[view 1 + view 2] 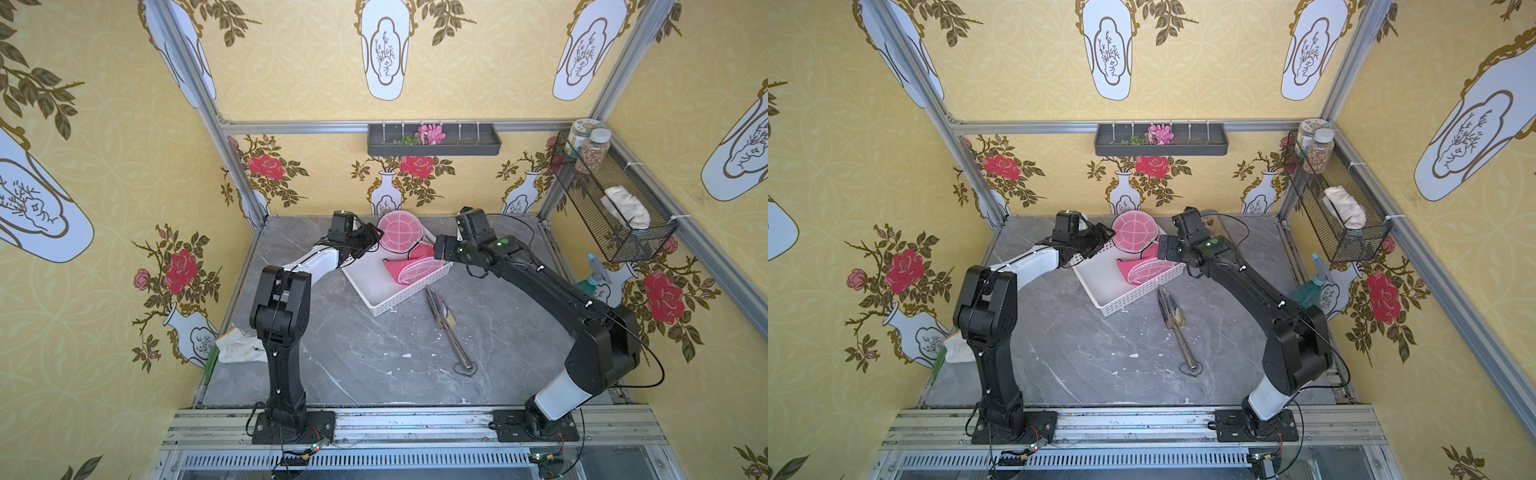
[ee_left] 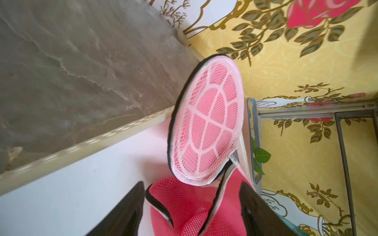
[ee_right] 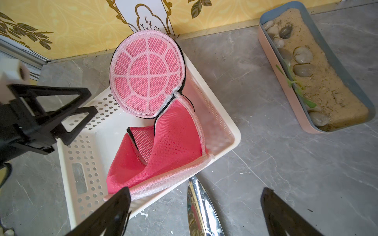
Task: Turn the laundry bag inside out
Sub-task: Pick up the laundry bag and place it in the bin.
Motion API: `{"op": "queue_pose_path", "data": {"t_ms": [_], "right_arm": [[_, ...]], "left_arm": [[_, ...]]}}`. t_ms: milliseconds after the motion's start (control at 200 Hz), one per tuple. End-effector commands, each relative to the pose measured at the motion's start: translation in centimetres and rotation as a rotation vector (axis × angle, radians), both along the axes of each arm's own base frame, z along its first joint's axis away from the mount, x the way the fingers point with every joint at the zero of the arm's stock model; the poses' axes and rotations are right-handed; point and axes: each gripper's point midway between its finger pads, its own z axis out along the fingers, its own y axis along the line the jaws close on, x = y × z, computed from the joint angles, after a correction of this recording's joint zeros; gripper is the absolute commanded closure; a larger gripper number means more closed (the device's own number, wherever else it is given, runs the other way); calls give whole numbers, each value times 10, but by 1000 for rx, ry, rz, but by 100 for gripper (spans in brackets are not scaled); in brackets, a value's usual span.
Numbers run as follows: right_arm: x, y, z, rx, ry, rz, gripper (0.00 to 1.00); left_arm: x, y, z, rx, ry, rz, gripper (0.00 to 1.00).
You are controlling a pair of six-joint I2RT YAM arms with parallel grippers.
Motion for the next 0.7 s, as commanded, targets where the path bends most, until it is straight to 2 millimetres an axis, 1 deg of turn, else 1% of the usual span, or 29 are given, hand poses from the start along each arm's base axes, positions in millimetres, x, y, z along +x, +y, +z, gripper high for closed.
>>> {"op": "queue_pose_path", "data": {"t_ms": [0, 65, 195, 299, 414, 479, 529, 624, 698], "right_arm": [[6, -8, 6, 1, -34, -21, 0], [9, -11, 5, 3, -35, -28, 0], [16, -12, 4, 14, -30, -24, 0], [20, -9, 6, 36, -32, -4, 0], [22, -6, 12, 52, -50, 20, 0], [22, -7, 16, 50, -61, 30, 0], [22, -7, 18, 47, -67, 39, 0], [19, -9, 21, 37, -76, 53, 0], [17, -11, 23, 37, -80, 59, 0]], "left_arm": [[2, -8, -15, -61, 50, 1, 26], [5, -18, -16, -93, 31, -38, 29], [10, -36, -16, -119, -17, -101, 32], [16, -42, -25, -131, -13, -115, 36], [23, -43, -34, -132, -5, -111, 42], [28, -45, -33, -136, -12, -111, 48], [31, -47, -31, -146, -28, -116, 54], [39, -49, -16, -170, -94, -123, 67], [41, -51, -5, -189, -141, -127, 77]]}}
